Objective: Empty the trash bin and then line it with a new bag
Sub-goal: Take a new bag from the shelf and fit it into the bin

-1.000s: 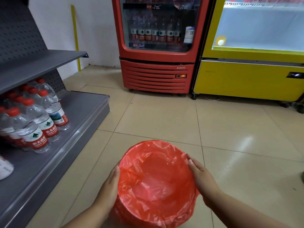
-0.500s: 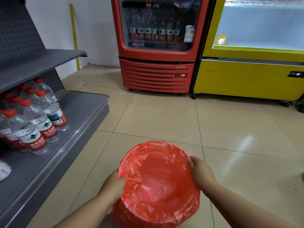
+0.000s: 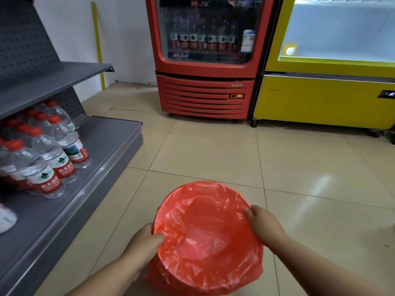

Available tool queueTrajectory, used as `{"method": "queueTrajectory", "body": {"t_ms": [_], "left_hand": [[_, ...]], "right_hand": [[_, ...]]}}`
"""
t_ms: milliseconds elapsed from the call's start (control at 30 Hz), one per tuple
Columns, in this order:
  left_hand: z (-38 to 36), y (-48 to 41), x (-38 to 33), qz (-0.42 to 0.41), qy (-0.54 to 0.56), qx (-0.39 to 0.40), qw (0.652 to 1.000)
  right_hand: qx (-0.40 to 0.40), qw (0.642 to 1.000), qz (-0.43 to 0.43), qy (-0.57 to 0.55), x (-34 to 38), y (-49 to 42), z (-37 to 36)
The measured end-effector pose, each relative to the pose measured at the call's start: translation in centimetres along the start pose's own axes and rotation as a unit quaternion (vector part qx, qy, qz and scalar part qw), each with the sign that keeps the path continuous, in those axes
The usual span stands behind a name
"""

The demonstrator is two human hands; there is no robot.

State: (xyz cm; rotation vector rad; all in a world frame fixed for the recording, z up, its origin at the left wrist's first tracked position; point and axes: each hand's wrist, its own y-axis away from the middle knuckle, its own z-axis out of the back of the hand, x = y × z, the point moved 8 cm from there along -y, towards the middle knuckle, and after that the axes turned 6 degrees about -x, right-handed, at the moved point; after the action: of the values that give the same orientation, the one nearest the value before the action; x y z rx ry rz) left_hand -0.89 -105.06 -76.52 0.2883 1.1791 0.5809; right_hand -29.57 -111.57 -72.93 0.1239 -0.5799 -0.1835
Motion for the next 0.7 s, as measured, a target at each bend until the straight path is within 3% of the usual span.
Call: {"method": "queueTrajectory", "body": {"t_ms": [167,267,367,500,567,633,667,700], "left_hand": [[-0.6,0.4,0.1,0.07,0.009,0.022,0.997],[-0.2,0.9,-0.5,0.044,0.011,-0.001,0.999],[1.2,1.6,-2.1,-0.039,-0.078,-0.084,0.993],[1.4,2.8,-5.8,-0.215,-0.205,-0.137,0.945],[1.1,2.3,-5.8,-0.213,-0.195,-0.116,0.95],[1.1,1.5,-5.5,-0.182,-0.143,-0.099,0.968],[1.1,1.3,-5.6,-0.18,-0.127,-0.095,0.971],[1.1,1.2,-5.7,-0.179,-0.119,-0.092,0.972]], "right_hand": [[0.018,1.0,-0.007,0.005,0.2,-0.3,0.0],[0.033,0.999,-0.016,-0.032,0.0,0.1,0.1],[0.022,0.999,-0.004,-0.044,0.0,0.2,0.3],[-0.032,0.999,0.029,-0.005,0.3,0.1,1.1],[-0.125,0.984,0.109,0.067,1.9,0.7,2.4],[-0.196,0.938,0.258,0.126,5.5,2.3,3.0],[-0.182,0.916,0.327,0.145,7.3,3.4,2.2],[-0.101,0.909,0.371,0.163,8.6,4.0,0.3]]}}
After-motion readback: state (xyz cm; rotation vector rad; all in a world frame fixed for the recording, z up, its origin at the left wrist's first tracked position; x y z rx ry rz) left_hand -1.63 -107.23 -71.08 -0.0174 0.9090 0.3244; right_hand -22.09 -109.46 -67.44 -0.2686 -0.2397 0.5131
